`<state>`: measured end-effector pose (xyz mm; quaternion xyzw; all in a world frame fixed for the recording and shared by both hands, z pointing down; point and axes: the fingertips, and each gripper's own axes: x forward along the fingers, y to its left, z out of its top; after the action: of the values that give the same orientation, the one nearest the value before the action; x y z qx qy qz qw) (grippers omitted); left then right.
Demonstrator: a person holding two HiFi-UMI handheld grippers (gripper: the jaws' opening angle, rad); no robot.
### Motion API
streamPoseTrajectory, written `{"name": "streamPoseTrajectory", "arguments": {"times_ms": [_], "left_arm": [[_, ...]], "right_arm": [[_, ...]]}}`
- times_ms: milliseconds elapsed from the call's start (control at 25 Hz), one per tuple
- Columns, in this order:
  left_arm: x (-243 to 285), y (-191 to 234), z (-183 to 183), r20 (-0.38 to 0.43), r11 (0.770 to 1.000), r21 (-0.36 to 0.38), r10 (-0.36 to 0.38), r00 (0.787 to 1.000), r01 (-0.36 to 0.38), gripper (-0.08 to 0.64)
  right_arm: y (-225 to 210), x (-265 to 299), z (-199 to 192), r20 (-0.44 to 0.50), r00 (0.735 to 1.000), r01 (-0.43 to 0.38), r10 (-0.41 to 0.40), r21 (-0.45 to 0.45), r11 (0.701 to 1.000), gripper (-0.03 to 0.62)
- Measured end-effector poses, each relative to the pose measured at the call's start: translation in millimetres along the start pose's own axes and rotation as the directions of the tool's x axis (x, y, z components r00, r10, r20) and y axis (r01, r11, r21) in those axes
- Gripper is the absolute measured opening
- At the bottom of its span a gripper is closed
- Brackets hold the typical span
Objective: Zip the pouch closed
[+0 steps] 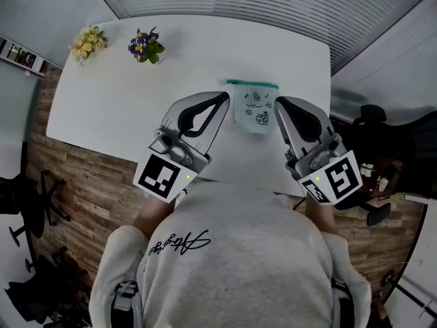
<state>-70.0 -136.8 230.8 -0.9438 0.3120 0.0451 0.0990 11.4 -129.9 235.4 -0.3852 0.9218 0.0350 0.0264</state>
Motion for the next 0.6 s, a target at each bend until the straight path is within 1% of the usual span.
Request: {"name": "streamPoseTrajectory", "arguments": {"times_ms": [160,600], "left_arm": [[2.0,-1.5,-0.9,-0.001,1.000,0.000,-0.009,1.000,0.009,0.000],[1.1,-0.8,-4.5,-0.005,1.000,-0.014,-0.003,1.000,0.003,0.000]], "right_arm": [[-0.5,-1.9,-0.4,0.001,1.000,0.006,-0.006,-0.001,1.000,0.002],[-0.7,-3.9,-0.7,0.002,1.000,0.012,-0.012,0.007,1.000,0.002]]}}
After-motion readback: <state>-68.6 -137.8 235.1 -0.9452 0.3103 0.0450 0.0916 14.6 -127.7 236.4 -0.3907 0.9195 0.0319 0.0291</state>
